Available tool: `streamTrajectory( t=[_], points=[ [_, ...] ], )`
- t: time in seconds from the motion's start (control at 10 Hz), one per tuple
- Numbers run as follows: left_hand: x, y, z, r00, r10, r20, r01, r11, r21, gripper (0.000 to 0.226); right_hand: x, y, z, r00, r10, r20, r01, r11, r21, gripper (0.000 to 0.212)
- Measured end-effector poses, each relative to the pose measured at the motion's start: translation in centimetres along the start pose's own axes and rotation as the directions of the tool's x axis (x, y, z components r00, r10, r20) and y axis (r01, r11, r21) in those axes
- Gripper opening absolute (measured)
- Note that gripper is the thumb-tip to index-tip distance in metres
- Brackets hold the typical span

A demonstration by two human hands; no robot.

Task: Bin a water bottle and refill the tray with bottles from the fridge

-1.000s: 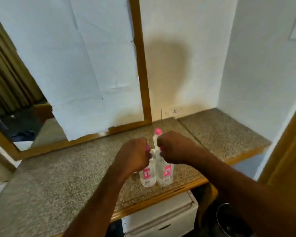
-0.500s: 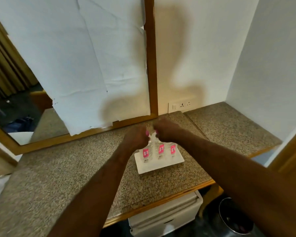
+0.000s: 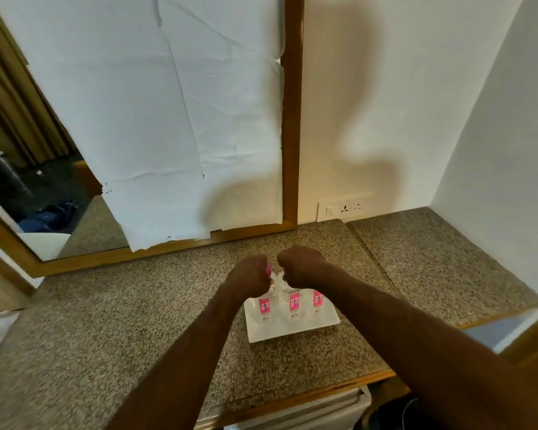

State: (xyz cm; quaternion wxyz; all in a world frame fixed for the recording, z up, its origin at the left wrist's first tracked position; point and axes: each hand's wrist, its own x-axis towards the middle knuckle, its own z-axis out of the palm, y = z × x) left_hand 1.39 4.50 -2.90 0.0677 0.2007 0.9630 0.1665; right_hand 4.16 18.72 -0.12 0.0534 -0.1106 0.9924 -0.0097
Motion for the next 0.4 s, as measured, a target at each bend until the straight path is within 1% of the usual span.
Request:
streamTrajectory(
  t=[0.1, 0.2, 0.3, 0.4],
  points=[
    [-0.3, 0.1, -0.6, 0.999, -0.026, 0.026, 0.027, 0.999, -0.024, 0.017, 0.3, 0.2, -0.3, 1.000, -0.029, 0.001, 0.029, 0.995, -0.098, 0.021],
    [-0.5, 0.3, -0.3, 0.997, -0.058, 0.043, 0.060, 0.997, -0.050, 0.019, 0.2, 0.4, -0.2, 0.999, -0.047, 0.009, 0.047, 0.991, -0.126, 0.022],
    [-0.7, 0.9, -0.6, 0.994, -0.085, 0.071, 0.086, 0.996, -0.021, 0.028, -0.2, 0.5, 0.0, 0.996, -0.083, 0.025, 0.085, 0.992, -0.098, 0.026],
    [-0.4, 1.5, -2.4, 0.995, -0.086, 0.054, 0.087, 0.996, -0.024, 0.037, 0.1, 1.3, -1.3, 0.995, -0.095, -0.011, 0.094, 0.995, -0.014, 0.029]
  ],
)
